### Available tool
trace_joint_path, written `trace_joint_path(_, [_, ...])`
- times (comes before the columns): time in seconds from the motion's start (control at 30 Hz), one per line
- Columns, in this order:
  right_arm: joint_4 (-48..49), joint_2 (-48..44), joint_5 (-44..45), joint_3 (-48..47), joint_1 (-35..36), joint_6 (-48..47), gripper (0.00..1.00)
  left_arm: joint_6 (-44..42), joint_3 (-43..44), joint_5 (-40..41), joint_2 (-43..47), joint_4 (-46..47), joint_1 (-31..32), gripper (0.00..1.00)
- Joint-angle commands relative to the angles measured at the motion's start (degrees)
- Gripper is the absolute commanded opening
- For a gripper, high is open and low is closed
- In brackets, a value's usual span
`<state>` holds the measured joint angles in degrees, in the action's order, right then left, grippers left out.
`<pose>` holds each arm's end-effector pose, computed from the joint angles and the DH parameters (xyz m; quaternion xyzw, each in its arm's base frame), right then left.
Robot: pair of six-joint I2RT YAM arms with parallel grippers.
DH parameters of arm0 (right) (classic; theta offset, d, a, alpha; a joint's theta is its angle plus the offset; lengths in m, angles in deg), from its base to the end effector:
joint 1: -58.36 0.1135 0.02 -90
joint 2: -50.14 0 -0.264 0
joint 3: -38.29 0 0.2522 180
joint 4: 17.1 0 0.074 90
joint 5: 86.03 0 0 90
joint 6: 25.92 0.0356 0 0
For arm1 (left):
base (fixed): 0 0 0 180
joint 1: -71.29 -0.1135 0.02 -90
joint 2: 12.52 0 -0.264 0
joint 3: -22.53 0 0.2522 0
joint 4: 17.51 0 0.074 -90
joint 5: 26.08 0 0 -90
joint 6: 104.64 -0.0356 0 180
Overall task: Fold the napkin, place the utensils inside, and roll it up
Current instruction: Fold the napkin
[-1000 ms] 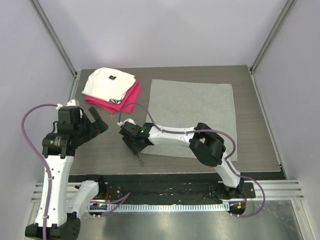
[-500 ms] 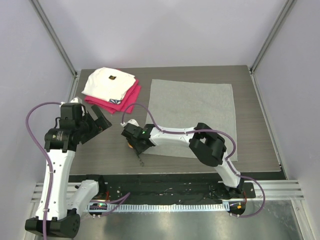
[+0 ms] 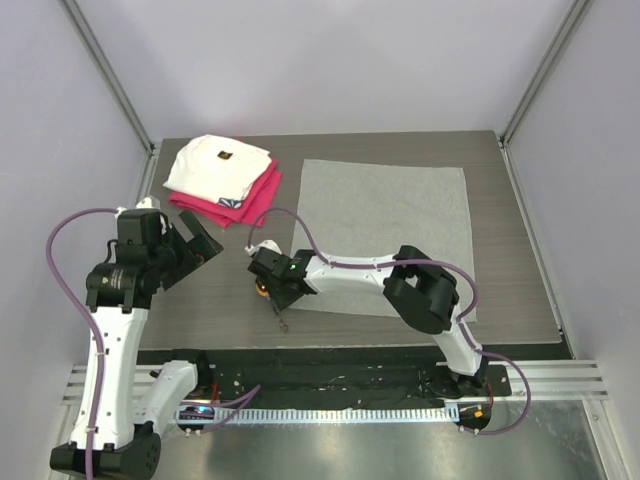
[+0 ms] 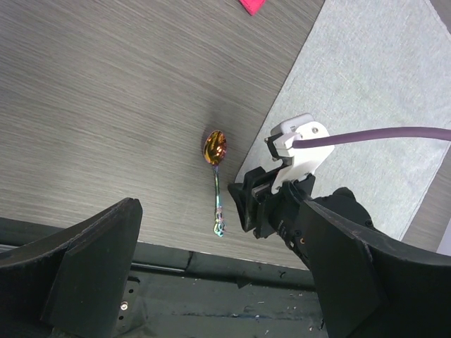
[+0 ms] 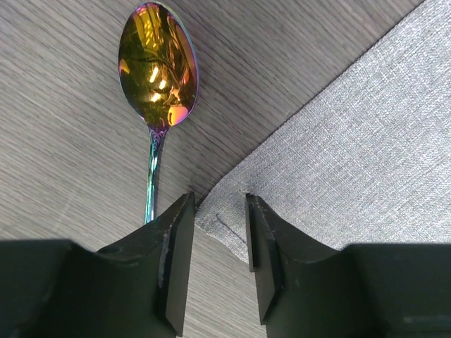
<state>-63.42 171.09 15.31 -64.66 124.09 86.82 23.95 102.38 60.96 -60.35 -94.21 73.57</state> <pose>0.1884 0.4008 0.1638 -0.3351 0.9108 0.0853 0.2256 0.1343 -0.0072 0.3659 -0.2780 0.8797 -0.1568 0.3526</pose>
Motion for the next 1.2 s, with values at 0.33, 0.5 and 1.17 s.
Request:
trace_joint_path(0.33, [-2.7, -0.6, -13.3, 0.1, 0.3, 0.0, 0.15, -0.4, 2.4, -0.4, 0.3, 0.3, 0.2, 1.00])
trace_joint_path(0.5, [-5.2, -2.2, -15.0, -4.8, 0.4, 0.0, 0.01, -0.4, 1.4, -0.1, -0.1, 1.5, 0.1, 1.00])
trace_joint_path(1.17, [-9.1, -4.5, -11.9, -10.9, -39.9, -15.7, 0.01, 3.2, -2.6, -4.0, -20.2, 21.4, 0.1, 0.90])
